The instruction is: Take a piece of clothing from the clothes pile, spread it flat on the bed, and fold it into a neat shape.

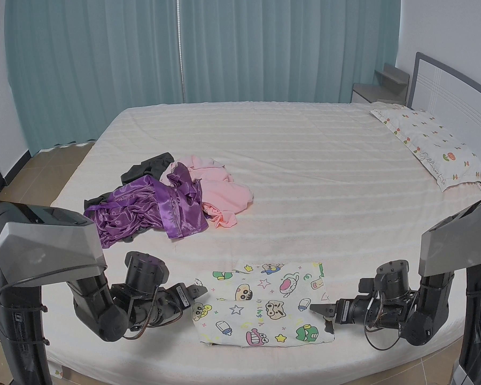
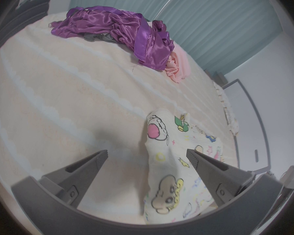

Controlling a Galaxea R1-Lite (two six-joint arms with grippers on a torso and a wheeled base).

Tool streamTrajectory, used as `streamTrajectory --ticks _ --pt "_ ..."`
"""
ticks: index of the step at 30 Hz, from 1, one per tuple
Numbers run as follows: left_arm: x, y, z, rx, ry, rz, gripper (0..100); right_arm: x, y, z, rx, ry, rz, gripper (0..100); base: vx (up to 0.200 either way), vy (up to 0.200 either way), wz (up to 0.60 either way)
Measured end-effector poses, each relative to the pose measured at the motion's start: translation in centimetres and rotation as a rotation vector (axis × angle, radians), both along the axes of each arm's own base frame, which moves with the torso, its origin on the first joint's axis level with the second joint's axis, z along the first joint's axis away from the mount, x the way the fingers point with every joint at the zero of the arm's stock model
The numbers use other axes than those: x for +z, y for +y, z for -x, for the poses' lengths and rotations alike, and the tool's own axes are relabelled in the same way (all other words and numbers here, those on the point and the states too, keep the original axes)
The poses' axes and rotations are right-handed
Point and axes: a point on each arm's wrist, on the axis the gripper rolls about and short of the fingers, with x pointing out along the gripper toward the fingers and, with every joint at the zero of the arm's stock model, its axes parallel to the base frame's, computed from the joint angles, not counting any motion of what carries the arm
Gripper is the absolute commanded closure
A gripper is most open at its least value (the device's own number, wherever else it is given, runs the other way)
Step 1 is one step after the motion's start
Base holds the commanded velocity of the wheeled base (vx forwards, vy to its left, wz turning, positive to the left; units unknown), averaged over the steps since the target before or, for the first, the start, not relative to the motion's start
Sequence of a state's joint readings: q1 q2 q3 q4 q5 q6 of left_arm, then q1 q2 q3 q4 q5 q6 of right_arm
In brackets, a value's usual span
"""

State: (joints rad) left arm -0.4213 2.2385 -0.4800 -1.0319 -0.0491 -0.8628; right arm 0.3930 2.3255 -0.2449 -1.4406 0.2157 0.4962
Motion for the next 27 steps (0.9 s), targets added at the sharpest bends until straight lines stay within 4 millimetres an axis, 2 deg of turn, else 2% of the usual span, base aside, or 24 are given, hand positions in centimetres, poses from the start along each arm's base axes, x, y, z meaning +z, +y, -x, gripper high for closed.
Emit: streamTrajectory --ticks 3,7,12,13,27 --pt "0.4 0.9 1.0 0.015 -0.033 0.063 0 0.0 -0.3 1.0 0.016 -0.018 -0.003 0 0.0 0.0 0.0" --pt "0.6 1.8 2.2 0.034 -0.041 0.118 0 -1.0 -0.3 2.4 0.057 0.036 0.038 0 0.0 0.0 0.0" --pt "0.4 2.3 2.9 0.055 -0.012 0.133 0 -1.9 -0.2 3.1 0.094 0.068 0.071 0 0.0 0.0 0.0" --pt "0.4 2.3 3.0 0.055 -0.01 0.133 0 -2.0 -0.1 3.1 0.098 0.068 0.075 100 0.0 0.0 0.0" --pt "0.4 2.5 3.1 0.065 -0.006 0.127 0 -2.2 -0.3 3.6 0.103 0.09 0.093 100 0.0 0.0 0.0"
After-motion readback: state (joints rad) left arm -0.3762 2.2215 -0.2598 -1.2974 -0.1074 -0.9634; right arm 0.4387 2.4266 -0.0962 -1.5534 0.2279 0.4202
